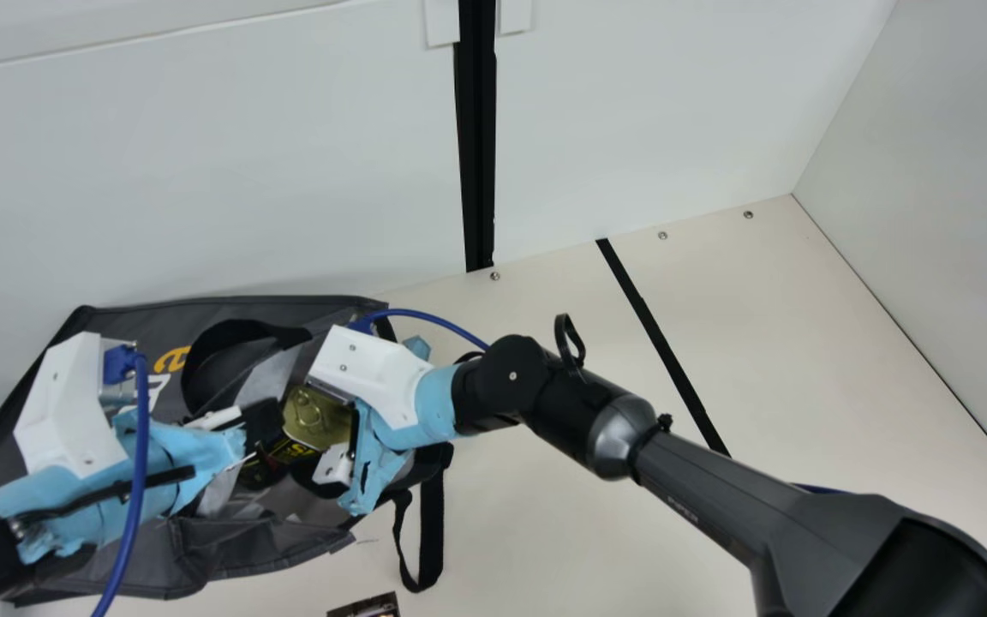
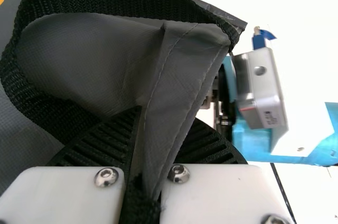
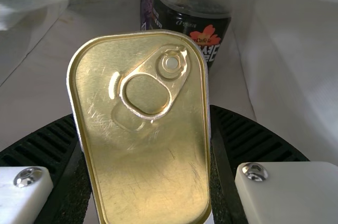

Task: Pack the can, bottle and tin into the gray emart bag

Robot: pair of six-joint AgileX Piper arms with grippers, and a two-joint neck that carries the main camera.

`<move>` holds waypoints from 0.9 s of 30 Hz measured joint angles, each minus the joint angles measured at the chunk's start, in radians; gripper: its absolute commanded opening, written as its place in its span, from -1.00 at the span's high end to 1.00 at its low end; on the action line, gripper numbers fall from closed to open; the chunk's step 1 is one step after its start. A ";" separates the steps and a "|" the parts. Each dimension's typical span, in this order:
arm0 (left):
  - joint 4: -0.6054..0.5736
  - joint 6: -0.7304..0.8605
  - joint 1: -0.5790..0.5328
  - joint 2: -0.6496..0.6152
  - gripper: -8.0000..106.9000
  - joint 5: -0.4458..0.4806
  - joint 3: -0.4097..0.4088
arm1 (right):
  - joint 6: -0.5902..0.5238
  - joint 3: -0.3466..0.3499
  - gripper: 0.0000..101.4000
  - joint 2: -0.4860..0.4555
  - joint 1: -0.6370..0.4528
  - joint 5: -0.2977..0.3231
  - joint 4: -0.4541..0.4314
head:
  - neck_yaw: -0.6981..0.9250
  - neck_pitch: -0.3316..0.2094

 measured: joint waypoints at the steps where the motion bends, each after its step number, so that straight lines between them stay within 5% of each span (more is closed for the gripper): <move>1: 0.000 0.000 0.000 0.000 0.68 0.000 0.000 | -0.001 -0.003 1.00 0.007 0.001 0.000 0.002 | -0.002 0.000; 3: 0.000 0.000 0.000 0.000 0.68 0.000 0.000 | -0.004 -0.013 1.00 0.019 0.003 0.001 0.003 | -0.002 0.000; 27: 0.000 0.000 0.000 0.000 0.68 0.000 0.000 | -0.019 -0.063 -0.58 0.076 0.023 -0.009 0.047 | -0.002 0.000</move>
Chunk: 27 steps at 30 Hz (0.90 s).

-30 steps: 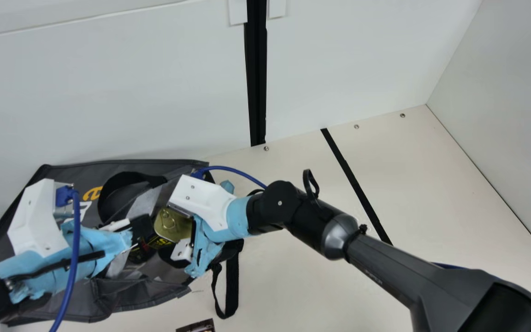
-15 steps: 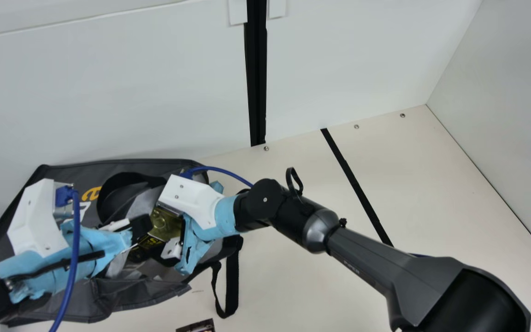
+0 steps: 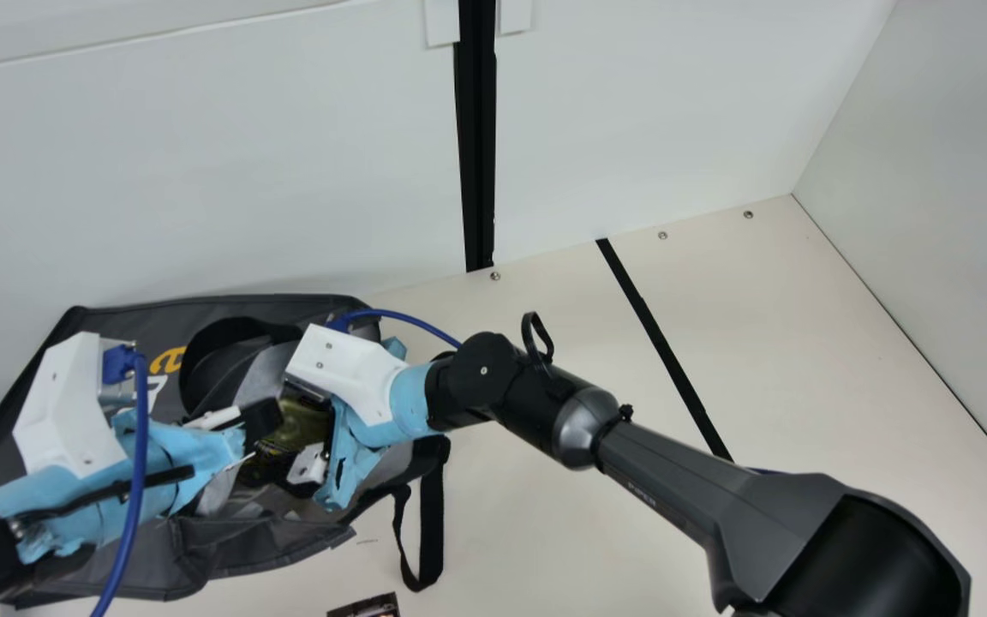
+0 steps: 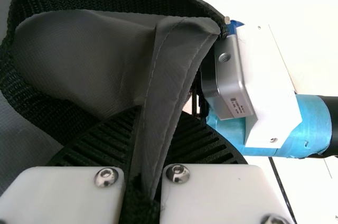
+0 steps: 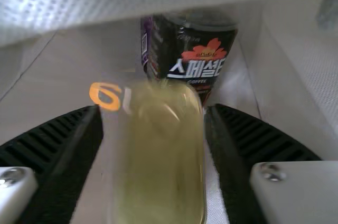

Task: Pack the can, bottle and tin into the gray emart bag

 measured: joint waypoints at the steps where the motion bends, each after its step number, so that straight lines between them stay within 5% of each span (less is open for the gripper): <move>1: 0.000 0.000 0.000 0.000 0.68 0.000 0.000 | 0.001 0.001 -0.65 -0.001 0.000 0.000 0.000 | 0.000 0.000; 4: 0.000 0.000 0.000 0.000 0.68 0.003 0.000 | 0.000 0.005 -0.79 -0.005 0.000 -0.001 -0.007 | 0.002 0.000; 27: 0.000 0.000 0.000 0.000 0.68 0.003 0.000 | 0.001 0.114 -0.79 -0.139 -0.051 -0.004 -0.027 | 0.000 0.000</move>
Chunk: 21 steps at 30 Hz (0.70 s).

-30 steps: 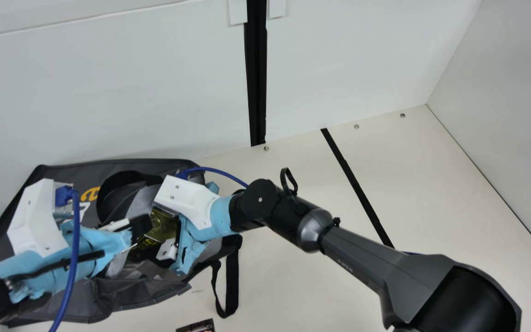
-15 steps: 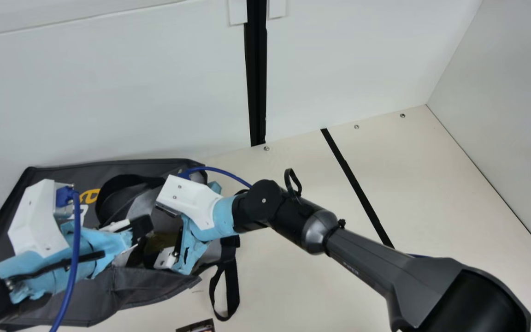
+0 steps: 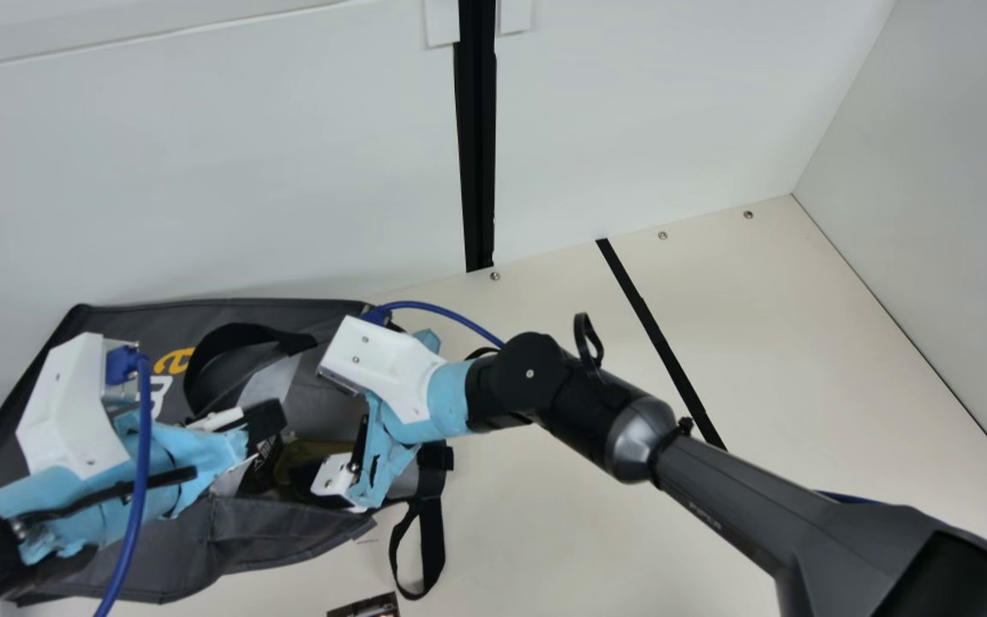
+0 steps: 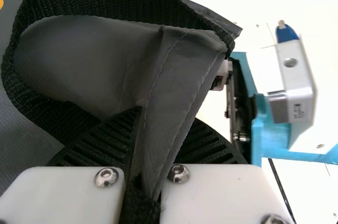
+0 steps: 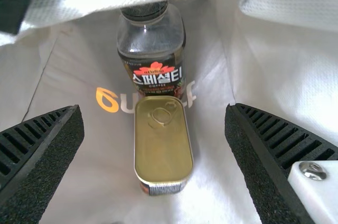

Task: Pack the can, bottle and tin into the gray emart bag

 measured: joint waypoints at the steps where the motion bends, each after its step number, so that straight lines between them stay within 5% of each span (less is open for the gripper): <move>1: 0.000 0.000 0.000 0.000 0.68 0.000 0.000 | 0.003 0.008 -0.79 -0.009 -0.003 0.000 0.000 | 0.000 0.000; 21: 0.000 0.000 0.000 0.000 0.68 0.000 0.000 | 0.116 0.161 -0.79 -0.213 -0.040 -0.042 -0.081 | 0.002 0.000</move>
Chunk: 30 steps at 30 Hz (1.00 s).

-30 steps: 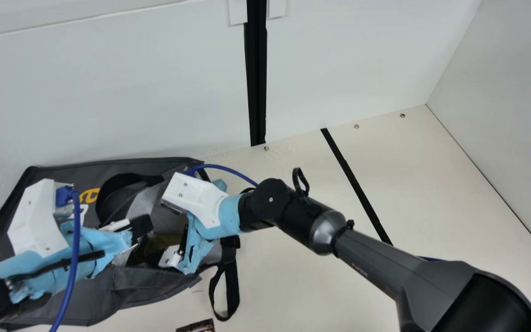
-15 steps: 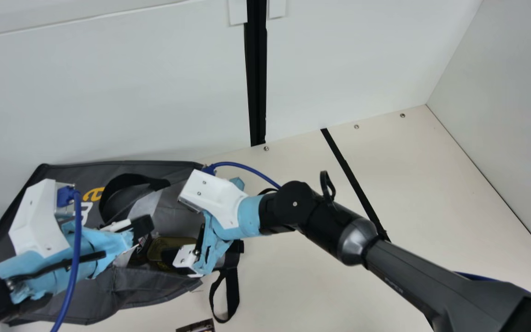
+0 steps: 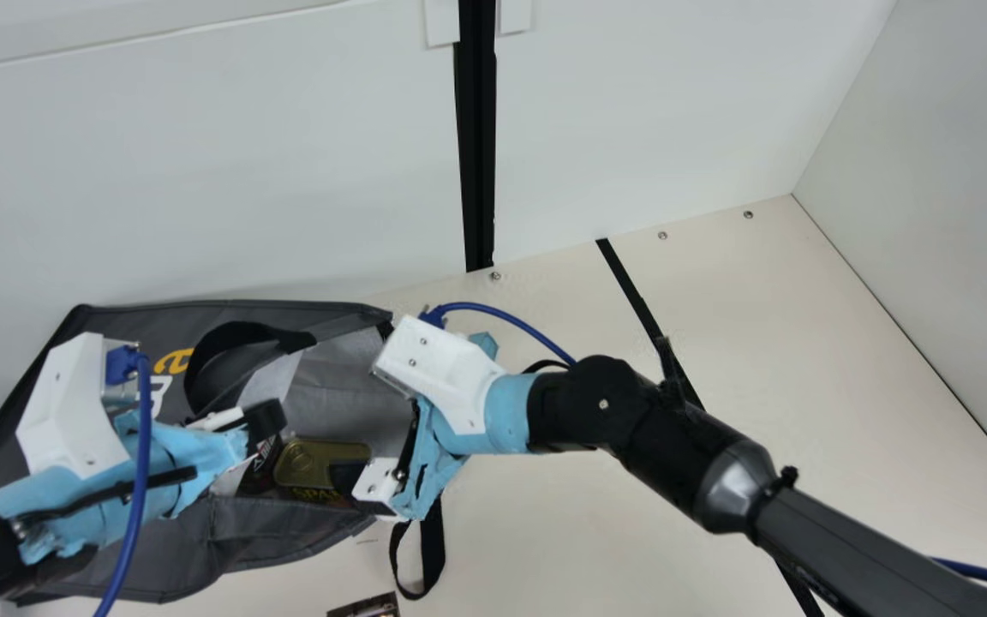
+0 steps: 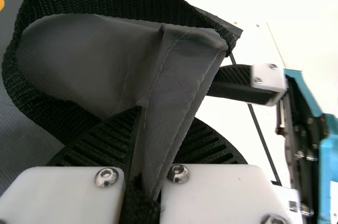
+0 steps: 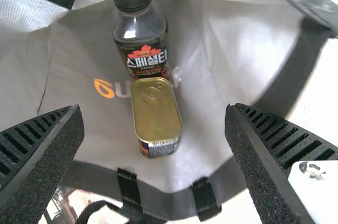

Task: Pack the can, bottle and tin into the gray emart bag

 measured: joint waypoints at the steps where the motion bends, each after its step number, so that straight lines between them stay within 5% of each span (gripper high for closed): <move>1: 0.000 0.000 0.000 0.000 0.68 0.000 0.000 | 0.010 0.007 -0.79 -0.009 -0.002 -0.001 -0.004 | -0.002 0.000; 30: 0.000 0.000 0.000 0.000 0.68 0.000 0.000 | 0.245 0.178 -0.79 -0.323 -0.097 0.006 -0.219 | -0.002 0.000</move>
